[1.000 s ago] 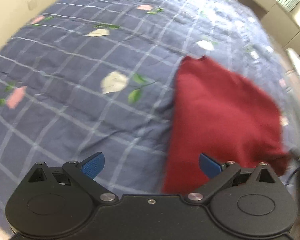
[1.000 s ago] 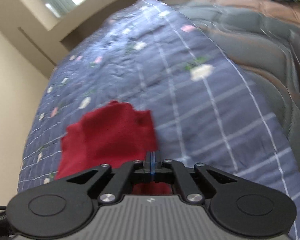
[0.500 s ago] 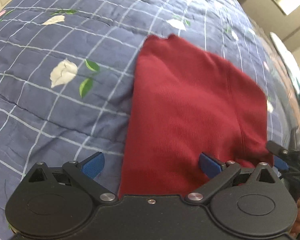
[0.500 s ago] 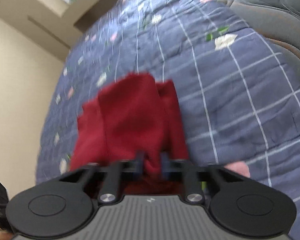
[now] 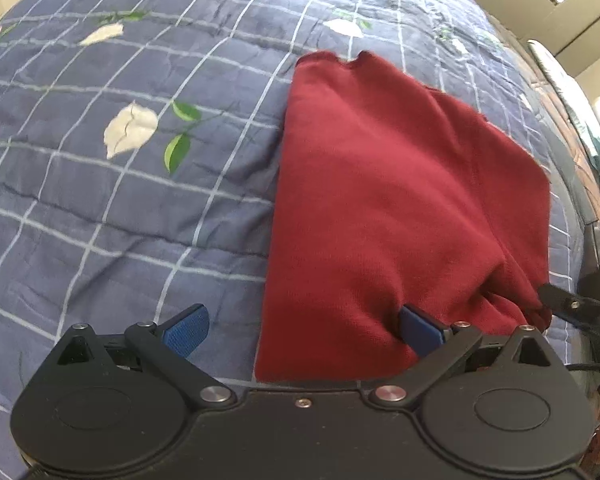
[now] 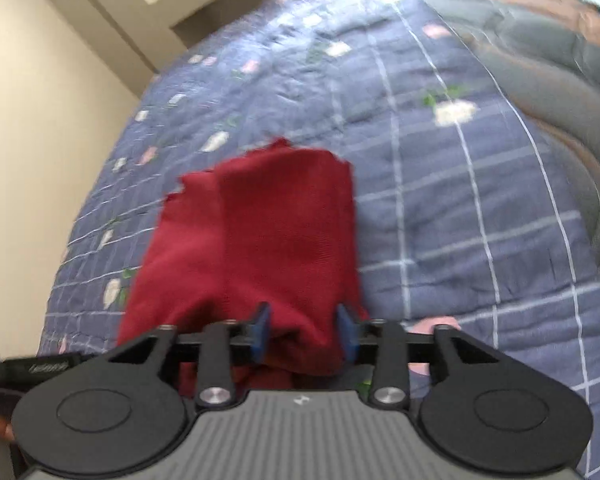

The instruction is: Fold small clothes

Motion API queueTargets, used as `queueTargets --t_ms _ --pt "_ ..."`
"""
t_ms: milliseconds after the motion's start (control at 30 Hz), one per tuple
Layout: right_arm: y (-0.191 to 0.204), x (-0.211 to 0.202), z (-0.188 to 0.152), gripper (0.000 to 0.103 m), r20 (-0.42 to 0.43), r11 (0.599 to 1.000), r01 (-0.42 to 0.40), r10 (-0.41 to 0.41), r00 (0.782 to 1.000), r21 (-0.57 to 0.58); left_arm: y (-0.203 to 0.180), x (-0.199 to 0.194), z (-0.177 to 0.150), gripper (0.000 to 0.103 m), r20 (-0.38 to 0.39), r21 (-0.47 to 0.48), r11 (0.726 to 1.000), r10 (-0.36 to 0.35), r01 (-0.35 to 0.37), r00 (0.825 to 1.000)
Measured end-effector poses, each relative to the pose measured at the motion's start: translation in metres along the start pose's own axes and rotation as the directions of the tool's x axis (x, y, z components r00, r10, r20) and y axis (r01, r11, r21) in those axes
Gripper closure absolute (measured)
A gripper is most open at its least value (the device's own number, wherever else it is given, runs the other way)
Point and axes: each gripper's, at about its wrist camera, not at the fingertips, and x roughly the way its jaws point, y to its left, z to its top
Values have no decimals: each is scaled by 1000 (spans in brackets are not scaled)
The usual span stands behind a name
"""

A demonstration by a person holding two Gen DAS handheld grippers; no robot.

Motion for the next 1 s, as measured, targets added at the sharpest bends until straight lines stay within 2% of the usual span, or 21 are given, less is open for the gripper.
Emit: queueTargets --t_ms 167,233,267,300,333,500,700,1000 --pt "29 -6 -11 54 -30 989 -135 134 991 -51 4 -8 2 2 15 10 1000 2 -2 1000" --pt "37 5 -16 55 -65 987 -155 152 986 -44 6 -10 1 1 20 10 1000 -5 4 1000" --pt "40 10 -18 64 -75 986 -163 160 984 -39 6 -10 1 1 18 13 1000 -4 4 1000" --pt "43 14 -22 90 -81 987 -158 155 985 -36 6 -9 0 1 17 18 1000 0 0 1000" --pt "44 16 -25 96 -82 989 -141 137 987 -39 6 -9 -1 1 15 23 1000 8 -8 1000" --pt "44 13 -47 97 -97 995 -52 44 994 -82 6 -12 -5 1 15 35 999 9 -10 1000" --pt "37 8 -64 97 -80 998 -18 14 997 -53 4 -27 -8 1 41 46 999 -16 14 999" --pt "43 3 -74 95 -29 1000 23 -23 999 -20 -4 -58 -13 1 83 103 995 -11 3 996"
